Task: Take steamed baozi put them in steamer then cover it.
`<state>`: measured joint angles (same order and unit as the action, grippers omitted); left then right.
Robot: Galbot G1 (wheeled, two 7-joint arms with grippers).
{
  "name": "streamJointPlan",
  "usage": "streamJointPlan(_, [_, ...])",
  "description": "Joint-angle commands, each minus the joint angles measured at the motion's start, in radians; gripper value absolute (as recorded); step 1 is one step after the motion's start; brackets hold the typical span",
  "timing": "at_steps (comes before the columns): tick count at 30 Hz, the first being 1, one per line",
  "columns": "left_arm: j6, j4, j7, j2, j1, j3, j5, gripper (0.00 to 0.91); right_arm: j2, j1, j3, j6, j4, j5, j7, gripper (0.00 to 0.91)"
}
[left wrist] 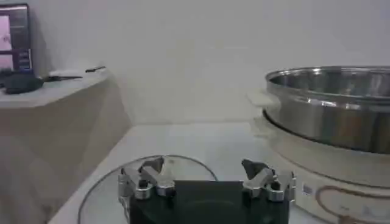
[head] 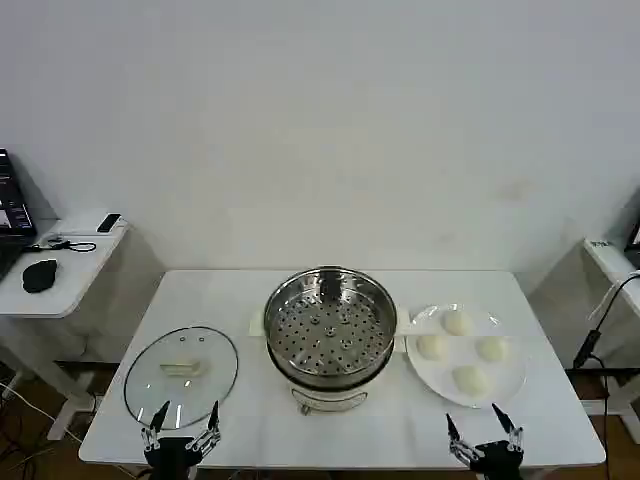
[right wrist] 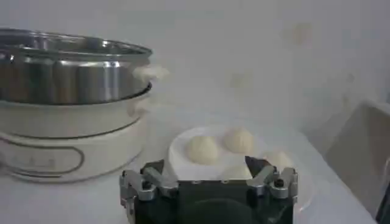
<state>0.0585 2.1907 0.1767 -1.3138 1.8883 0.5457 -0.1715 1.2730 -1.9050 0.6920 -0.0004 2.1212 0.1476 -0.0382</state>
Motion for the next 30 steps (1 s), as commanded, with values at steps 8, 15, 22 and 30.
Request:
streamJointPlan(8, [0.226, 0.098, -0.022, -0.011, -0.036, 0.013, 0.051, 0.907, -0.112, 0.133, 0.086, -0.159, 0.0, -0.123, -0.09, 0.907])
streamJointPlan(15, [0.223, 0.106, -0.04, -0.03, -0.055, -0.002, 0.167, 0.907, -0.297, 0.27, 0.126, -0.308, -0.041, -0.2, -0.275, 0.907])
streamJointPlan(22, [0.223, 0.122, -0.06, -0.04, -0.055, 0.007, 0.196, 0.907, -0.494, 0.434, 0.145, -0.365, -0.145, -0.273, -0.465, 0.907])
streamJointPlan(30, [0.224, 0.135, -0.067, -0.04, -0.063, 0.044, 0.197, 0.907, -0.731, 0.711, 0.017, -0.256, -0.381, -0.366, -0.75, 0.907])
